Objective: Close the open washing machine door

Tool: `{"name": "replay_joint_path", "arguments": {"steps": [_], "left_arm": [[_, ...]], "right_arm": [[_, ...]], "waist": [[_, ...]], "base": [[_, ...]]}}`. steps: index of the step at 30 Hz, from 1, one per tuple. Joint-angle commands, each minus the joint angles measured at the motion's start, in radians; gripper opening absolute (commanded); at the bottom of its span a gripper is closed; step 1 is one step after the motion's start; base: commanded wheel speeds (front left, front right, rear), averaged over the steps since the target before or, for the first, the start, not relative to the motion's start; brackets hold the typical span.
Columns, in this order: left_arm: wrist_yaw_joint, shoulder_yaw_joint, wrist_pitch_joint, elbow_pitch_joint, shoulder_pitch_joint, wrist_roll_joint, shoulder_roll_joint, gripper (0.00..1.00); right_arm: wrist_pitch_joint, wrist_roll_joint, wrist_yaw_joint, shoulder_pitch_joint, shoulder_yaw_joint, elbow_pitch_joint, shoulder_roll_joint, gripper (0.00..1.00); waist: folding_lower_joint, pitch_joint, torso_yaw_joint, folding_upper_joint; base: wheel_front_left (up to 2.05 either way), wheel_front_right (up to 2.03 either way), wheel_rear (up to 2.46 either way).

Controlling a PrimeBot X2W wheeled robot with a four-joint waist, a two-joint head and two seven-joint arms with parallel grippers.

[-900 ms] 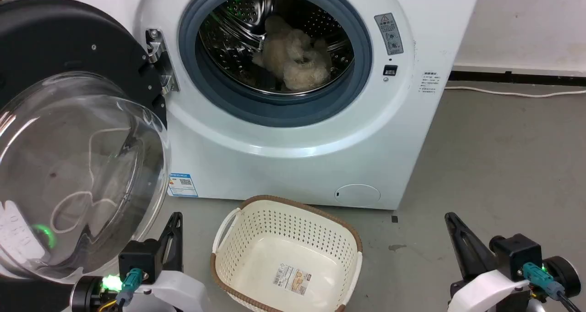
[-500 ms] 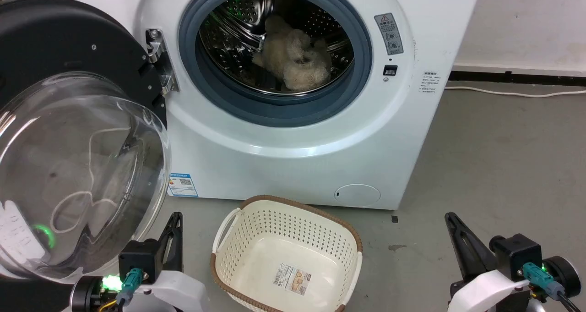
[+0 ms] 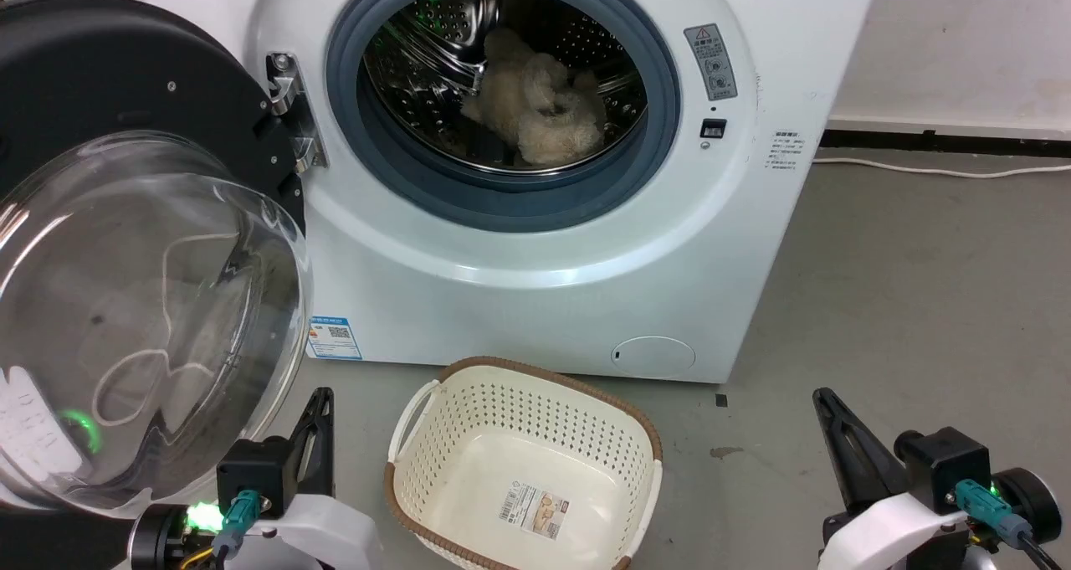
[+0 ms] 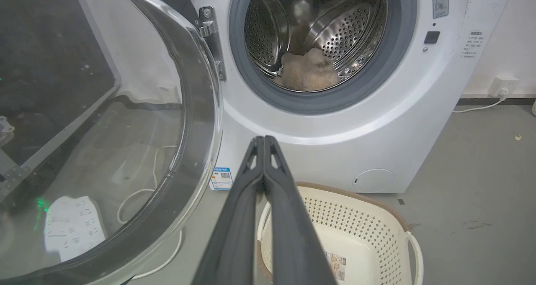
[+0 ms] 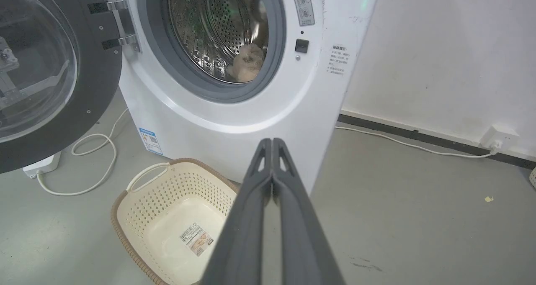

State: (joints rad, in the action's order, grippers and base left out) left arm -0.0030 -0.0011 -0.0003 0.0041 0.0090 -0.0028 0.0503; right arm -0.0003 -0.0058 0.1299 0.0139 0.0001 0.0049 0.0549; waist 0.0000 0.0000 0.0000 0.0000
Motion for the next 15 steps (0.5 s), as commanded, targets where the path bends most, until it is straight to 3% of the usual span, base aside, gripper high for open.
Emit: {"name": "replay_joint_path", "arguments": {"steps": [1, 14, 15], "left_arm": [[0.003, 0.001, 0.000, -0.004, -0.009, 0.003, 0.000, 0.00], [0.000, -0.001, -0.001, 0.001, 0.000, 0.000, 0.000, 0.00], [0.000, -0.001, -0.001, 0.001, 0.000, 0.000, 0.000, 1.00]], "right_arm": [[0.000, 0.006, 0.001, -0.014, 0.000, -0.005, -0.005, 0.00], [0.000, 0.000, 0.000, 0.001, 0.000, 0.001, 0.000, 0.00], [0.000, 0.000, 0.000, 0.001, 0.000, 0.001, 0.000, 1.00]], "waist": [[0.0000, 0.000, 0.000, 0.0000], [0.0000, 0.000, 0.000, 0.0000], [0.0000, 0.000, 0.000, 0.0000]], "base": [[0.00, 0.00, 0.00], [0.00, 0.00, 0.00], [0.00, 0.00, 0.00]]}}
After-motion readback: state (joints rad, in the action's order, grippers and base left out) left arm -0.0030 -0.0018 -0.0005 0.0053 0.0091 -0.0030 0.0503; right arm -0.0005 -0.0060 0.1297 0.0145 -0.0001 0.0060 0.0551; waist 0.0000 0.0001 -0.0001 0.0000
